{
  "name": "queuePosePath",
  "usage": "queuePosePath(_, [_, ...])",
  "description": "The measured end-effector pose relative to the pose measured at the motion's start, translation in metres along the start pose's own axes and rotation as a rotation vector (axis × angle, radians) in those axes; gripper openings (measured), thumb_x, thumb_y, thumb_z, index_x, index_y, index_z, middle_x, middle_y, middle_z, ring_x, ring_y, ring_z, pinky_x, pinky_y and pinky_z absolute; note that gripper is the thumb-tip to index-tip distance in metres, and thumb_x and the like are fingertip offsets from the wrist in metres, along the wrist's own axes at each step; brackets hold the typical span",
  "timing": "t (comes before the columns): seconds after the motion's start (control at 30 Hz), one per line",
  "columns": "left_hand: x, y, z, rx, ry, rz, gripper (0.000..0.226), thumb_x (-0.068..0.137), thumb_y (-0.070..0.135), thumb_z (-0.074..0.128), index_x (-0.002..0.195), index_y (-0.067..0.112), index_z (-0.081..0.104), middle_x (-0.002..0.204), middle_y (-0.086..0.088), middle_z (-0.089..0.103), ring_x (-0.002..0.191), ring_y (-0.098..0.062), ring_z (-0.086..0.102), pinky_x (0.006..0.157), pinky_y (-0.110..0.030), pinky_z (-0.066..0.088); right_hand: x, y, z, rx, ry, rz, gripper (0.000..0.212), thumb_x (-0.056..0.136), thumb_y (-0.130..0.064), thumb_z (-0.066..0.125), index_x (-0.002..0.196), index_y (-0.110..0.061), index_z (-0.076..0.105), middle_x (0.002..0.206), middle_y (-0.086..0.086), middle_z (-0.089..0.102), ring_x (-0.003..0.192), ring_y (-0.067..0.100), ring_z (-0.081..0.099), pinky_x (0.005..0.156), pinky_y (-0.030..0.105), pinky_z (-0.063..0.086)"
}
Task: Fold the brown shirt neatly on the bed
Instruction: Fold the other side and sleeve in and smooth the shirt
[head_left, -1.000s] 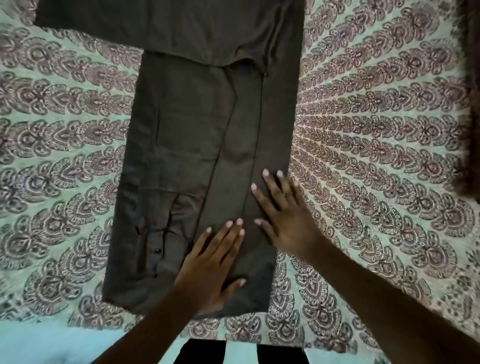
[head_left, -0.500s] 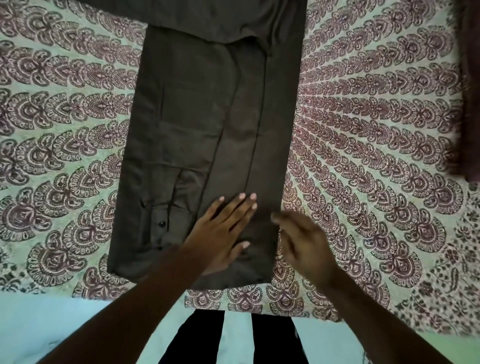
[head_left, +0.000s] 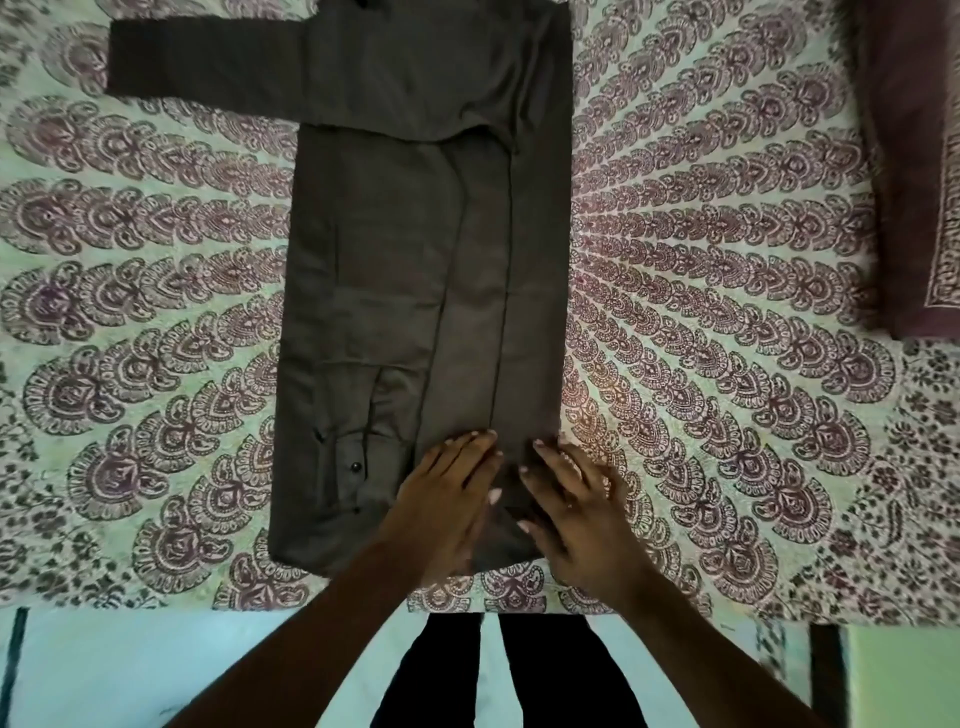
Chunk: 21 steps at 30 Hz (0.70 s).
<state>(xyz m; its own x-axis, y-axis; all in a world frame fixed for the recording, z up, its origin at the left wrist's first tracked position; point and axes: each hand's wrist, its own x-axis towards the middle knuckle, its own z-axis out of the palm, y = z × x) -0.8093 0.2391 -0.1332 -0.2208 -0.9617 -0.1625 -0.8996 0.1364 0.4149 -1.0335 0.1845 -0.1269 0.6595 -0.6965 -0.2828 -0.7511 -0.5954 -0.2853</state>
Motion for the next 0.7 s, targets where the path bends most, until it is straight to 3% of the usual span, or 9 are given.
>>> queuePosePath(0.17, [0.050, -0.031, -0.044, -0.099, 0.244, -0.214, 0.042, 0.102, 0.030, 0.043, 0.134, 0.010, 0.062, 0.146, -0.009, 0.056, 0.127, -0.028, 0.056, 0.101, -0.041, 0.045, 0.070, -0.008, -0.038, 0.199, 0.247, 0.071, 0.041, 0.093, -0.036, 0.055, 0.130, -0.022, 0.065, 0.142, 0.000, 0.054, 0.131, 0.023, 0.049, 0.096, 0.041, 0.038])
queuePosePath(0.3, [0.099, -0.083, -0.079, -0.078, 0.312, -0.373, 0.045, 0.095, 0.029, 0.050, 0.136, 0.012, 0.058, 0.148, -0.007, 0.053, 0.127, -0.030, 0.056, 0.101, -0.044, 0.046, 0.160, -0.004, -0.057, 0.311, 0.343, 0.084, 0.037, 0.094, -0.029, 0.056, 0.127, -0.018, 0.067, 0.130, 0.004, 0.062, 0.119, 0.026, 0.059, 0.096, 0.043, 0.047])
queuePosePath(0.47, [0.143, -0.144, -0.127, -0.042, 0.314, -0.491, 0.054, 0.089, 0.025, 0.053, 0.141, 0.011, 0.051, 0.147, -0.011, 0.051, 0.132, -0.034, 0.051, 0.107, -0.048, 0.044, 0.262, -0.013, -0.092, 0.394, 0.235, 0.146, 0.041, 0.092, -0.032, 0.053, 0.127, -0.017, 0.067, 0.125, 0.007, 0.064, 0.116, 0.036, 0.061, 0.092, 0.056, 0.053])
queuePosePath(0.7, [0.170, -0.220, -0.161, -0.109, 0.383, -0.695, 0.051, 0.093, 0.026, 0.060, 0.139, 0.008, 0.046, 0.147, -0.013, 0.047, 0.134, -0.037, 0.048, 0.106, -0.054, 0.042, 0.360, -0.034, -0.114, 0.385, 0.156, 0.063, 0.048, 0.090, -0.034, 0.053, 0.132, -0.015, 0.065, 0.133, 0.011, 0.061, 0.128, 0.036, 0.054, 0.102, 0.057, 0.047])
